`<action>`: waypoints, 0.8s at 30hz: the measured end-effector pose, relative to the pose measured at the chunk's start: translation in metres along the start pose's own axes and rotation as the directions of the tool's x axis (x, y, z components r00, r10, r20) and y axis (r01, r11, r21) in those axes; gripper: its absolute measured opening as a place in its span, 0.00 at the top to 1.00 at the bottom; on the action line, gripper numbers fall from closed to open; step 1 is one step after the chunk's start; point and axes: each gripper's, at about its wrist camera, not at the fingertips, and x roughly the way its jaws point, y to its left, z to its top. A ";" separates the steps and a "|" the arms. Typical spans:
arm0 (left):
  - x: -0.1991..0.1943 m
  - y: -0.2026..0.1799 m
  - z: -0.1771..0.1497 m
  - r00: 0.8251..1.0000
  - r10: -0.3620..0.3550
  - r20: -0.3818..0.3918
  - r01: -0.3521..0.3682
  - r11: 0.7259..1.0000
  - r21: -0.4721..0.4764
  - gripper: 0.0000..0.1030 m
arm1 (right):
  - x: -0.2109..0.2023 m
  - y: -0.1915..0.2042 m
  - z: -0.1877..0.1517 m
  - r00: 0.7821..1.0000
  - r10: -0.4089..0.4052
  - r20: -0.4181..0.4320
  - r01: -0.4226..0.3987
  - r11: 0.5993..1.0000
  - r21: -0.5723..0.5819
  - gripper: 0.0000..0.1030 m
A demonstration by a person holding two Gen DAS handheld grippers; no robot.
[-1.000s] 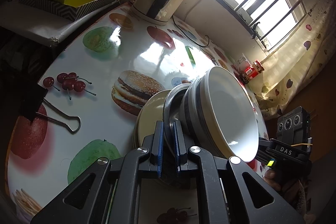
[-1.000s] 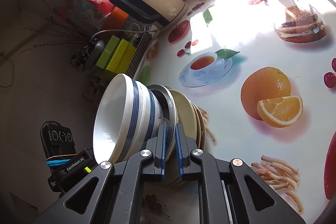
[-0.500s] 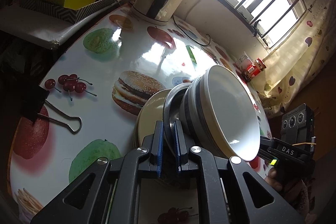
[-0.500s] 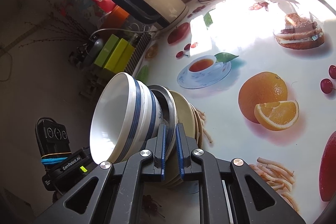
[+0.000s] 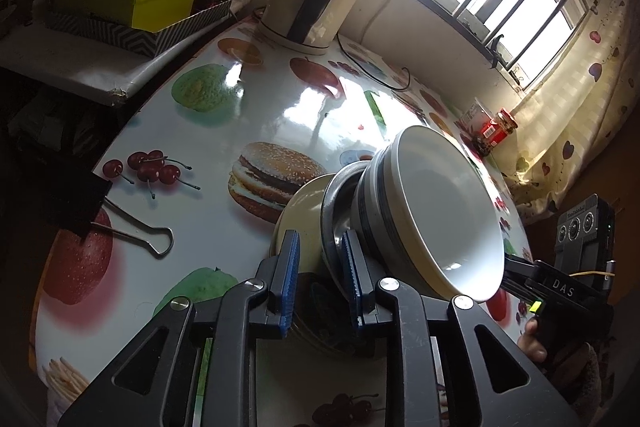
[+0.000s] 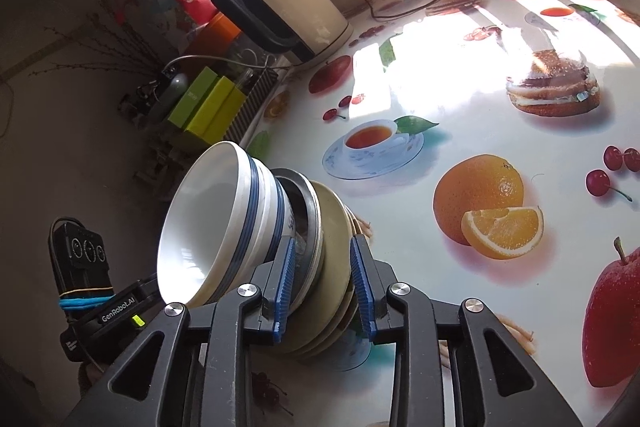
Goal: Organize plates and bowls
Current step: 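Open both grippers and release the steel bowl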
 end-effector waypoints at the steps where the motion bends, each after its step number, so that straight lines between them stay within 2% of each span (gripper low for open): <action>1: -0.001 -0.001 -0.001 1.000 0.011 0.004 -0.011 1.000 0.007 0.74 | -0.001 0.000 0.000 1.000 -0.004 0.003 0.004 1.000 -0.003 0.68; 5: -0.005 -0.004 -0.002 0.999 0.033 0.016 -0.034 0.999 0.032 0.71 | -0.007 0.001 -0.002 0.999 -0.036 0.024 0.037 0.999 -0.036 0.58; 9: -0.009 -0.003 -0.006 0.998 0.051 0.031 -0.053 0.998 0.036 0.61 | -0.012 0.006 -0.005 0.997 -0.070 0.042 0.073 0.994 -0.079 0.51; 13: -0.012 -0.004 -0.009 0.997 0.067 0.034 -0.069 0.997 0.046 0.57 | -0.016 0.010 -0.008 0.993 -0.102 0.060 0.108 0.988 -0.112 0.48; 24: -0.025 -0.018 -0.029 0.989 0.131 0.074 -0.139 0.982 0.124 0.52 | -0.030 0.029 -0.026 0.972 -0.195 0.127 0.221 0.947 -0.234 0.43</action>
